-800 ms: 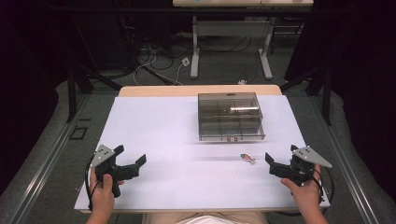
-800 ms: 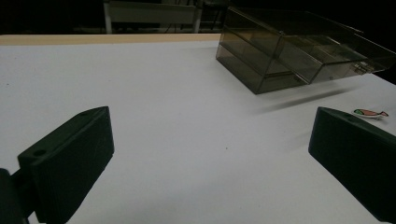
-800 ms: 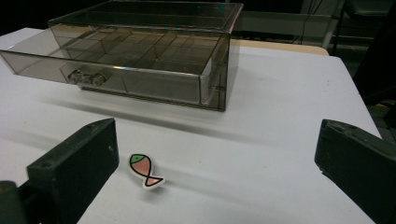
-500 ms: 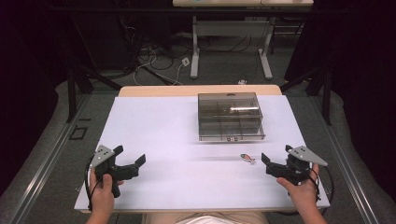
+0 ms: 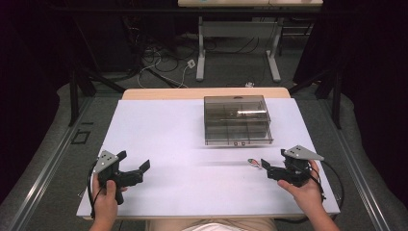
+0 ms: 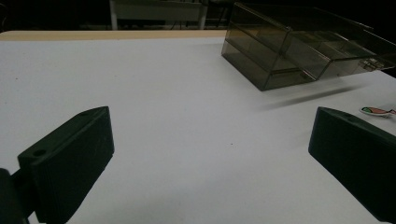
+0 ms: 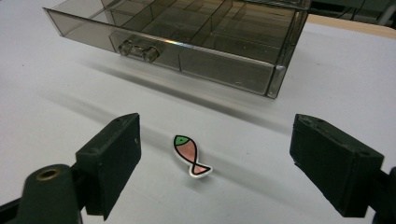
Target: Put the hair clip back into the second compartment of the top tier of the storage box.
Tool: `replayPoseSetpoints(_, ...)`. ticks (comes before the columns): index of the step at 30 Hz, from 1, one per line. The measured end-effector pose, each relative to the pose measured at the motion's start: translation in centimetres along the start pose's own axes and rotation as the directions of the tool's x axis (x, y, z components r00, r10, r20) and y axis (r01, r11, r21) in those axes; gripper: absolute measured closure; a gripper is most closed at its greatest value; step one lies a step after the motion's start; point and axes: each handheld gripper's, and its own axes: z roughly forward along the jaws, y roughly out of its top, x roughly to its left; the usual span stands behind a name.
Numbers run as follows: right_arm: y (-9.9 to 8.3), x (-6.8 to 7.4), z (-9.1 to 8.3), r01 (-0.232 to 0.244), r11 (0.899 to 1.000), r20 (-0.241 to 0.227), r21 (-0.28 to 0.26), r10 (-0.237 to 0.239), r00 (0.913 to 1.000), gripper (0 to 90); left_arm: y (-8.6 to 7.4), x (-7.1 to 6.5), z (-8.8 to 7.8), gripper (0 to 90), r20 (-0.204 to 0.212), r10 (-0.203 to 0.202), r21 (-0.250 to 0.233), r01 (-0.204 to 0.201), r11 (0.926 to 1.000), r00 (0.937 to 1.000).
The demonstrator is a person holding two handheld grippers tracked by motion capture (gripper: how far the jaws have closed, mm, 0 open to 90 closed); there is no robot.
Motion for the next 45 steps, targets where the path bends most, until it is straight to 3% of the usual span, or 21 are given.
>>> replayPoseSetpoints(5, 0.5, 0.2, 0.7, -0.004, 0.999, -0.015, 0.044, 0.005, 0.9999, 18.8, 0.0, 0.0, 0.0, 0.4, 0.001, -0.004, -0.001, 0.004, 1.0000, 1.0000)
replayPoseSetpoints(14, 0.8, 0.6, 2.1, 0.031, 0.994, -0.042, 0.107, -0.027, 0.9988, 32.5, 0.0, 0.0, 0.0, 0.4, 0.004, -0.008, 0.000, 0.008, 1.0000, 1.0000)
replayPoseSetpoints(18, 0.9, 0.7, 2.9, 0.011, 0.991, -0.053, 0.135, -0.004, 0.9986, 35.4, 0.0, 0.0, 0.0, 0.4, 0.005, -0.007, 0.004, 0.007, 1.0000, 1.0000)
replayPoseSetpoints(25, 0.8, 0.8, 4.1, 0.029, 0.981, -0.019, 0.190, -0.026, 0.9995, 42.5, -0.1, 0.0, 0.1, 0.4, 0.005, -0.003, 0.008, 0.003, 1.0000, 1.0000)
replayPoseSetpoints(42, -0.5, -0.2, 6.2, -0.068, 0.971, -0.026, 0.231, 0.076, 0.9968, 56.3, -0.1, 0.0, 0.2, 0.3, 0.012, 0.001, 0.017, -0.001, 0.9999, 0.9999)
replayPoseSetpoints(45, -0.7, -0.3, 6.5, -0.067, 0.968, -0.035, 0.240, 0.078, 0.9964, 57.8, -0.1, -0.1, 0.3, 0.4, 0.013, 0.004, 0.018, -0.004, 0.9998, 0.9999)
